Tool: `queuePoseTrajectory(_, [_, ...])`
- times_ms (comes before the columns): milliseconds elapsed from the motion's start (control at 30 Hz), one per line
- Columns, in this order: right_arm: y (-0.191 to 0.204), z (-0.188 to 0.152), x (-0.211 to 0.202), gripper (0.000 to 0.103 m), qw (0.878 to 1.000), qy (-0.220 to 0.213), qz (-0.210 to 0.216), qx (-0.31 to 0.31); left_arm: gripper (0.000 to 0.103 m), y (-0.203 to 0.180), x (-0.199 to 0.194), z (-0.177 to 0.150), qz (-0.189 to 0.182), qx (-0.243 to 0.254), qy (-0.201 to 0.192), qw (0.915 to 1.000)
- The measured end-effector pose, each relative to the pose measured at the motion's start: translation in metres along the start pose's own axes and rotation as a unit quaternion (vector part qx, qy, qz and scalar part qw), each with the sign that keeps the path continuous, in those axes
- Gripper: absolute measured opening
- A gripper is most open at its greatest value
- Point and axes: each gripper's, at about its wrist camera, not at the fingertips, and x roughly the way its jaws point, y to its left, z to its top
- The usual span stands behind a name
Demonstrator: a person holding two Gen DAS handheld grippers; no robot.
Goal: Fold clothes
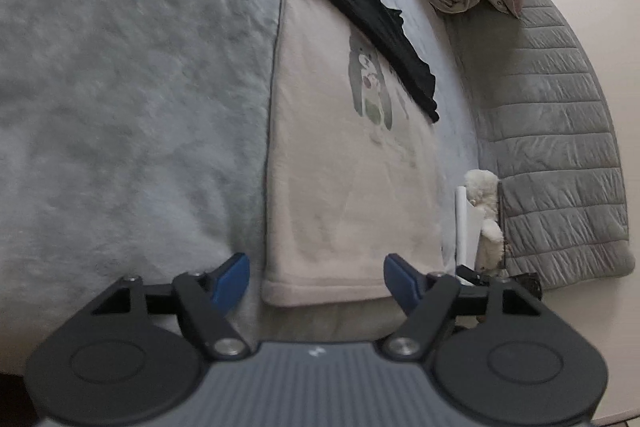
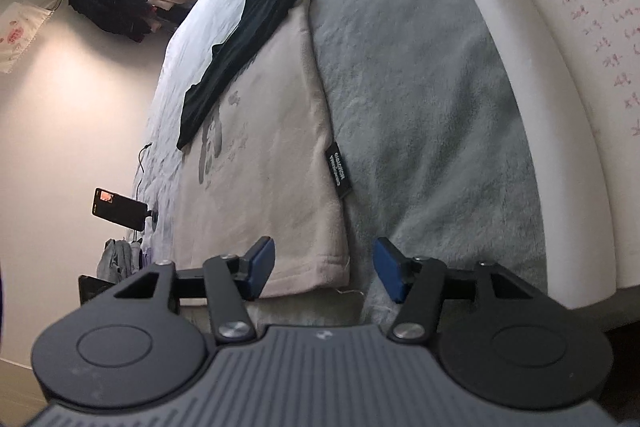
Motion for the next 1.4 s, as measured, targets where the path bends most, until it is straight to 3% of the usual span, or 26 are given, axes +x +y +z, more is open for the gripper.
queuePoseTrajectory(367, [0.011, 0.007, 0.02, 0.055, 0.999, 0.025, -0.009, -0.037, 0.07, -0.004, 0.016, 0.0, -0.022, 0.033, 0.001, 0.9992])
queuePoseTrajectory(567, [0.018, 0.002, 0.025, 0.052, 0.997, 0.039, -0.011, -0.066, 0.064, -0.006, 0.018, -0.002, -0.021, 0.042, 0.002, 0.9989])
queuePoseTrajectory(633, [0.018, 0.0, 0.025, 0.044, 0.997, 0.038, -0.01, -0.067, 0.058, -0.006, 0.02, -0.003, -0.019, 0.045, 0.007, 0.9988])
queuePoseTrajectory(667, [0.017, 0.0, 0.026, 0.032, 0.997, 0.037, -0.009, -0.066, 0.05, -0.006, 0.021, -0.003, -0.018, 0.042, 0.011, 0.9989])
queuePoseTrajectory(733, [0.017, -0.002, 0.029, 0.02, 0.997, 0.042, 0.005, -0.061, 0.031, -0.003, 0.025, -0.001, -0.018, 0.03, 0.024, 0.9991])
queuePoseTrajectory(767, [0.018, -0.003, 0.031, 0.02, 0.997, 0.043, 0.011, -0.059, 0.023, -0.002, 0.026, -0.001, -0.02, 0.025, 0.03, 0.999])
queuePoseTrajectory(833, [0.022, -0.004, 0.03, 0.019, 0.997, 0.038, 0.023, -0.063, 0.018, -0.002, 0.027, -0.001, -0.027, 0.019, 0.039, 0.9987])
queuePoseTrajectory(1167, [0.05, 0.019, 0.02, 0.018, 0.996, -0.014, 0.072, -0.06, 0.015, -0.025, 0.004, 0.018, -0.102, 0.008, -0.025, 0.9945])
queuePoseTrajectory(1400, [0.067, 0.054, 0.029, 0.018, 0.994, -0.058, 0.084, -0.049, 0.015, -0.038, 0.006, 0.06, -0.113, -0.014, -0.078, 0.9904])
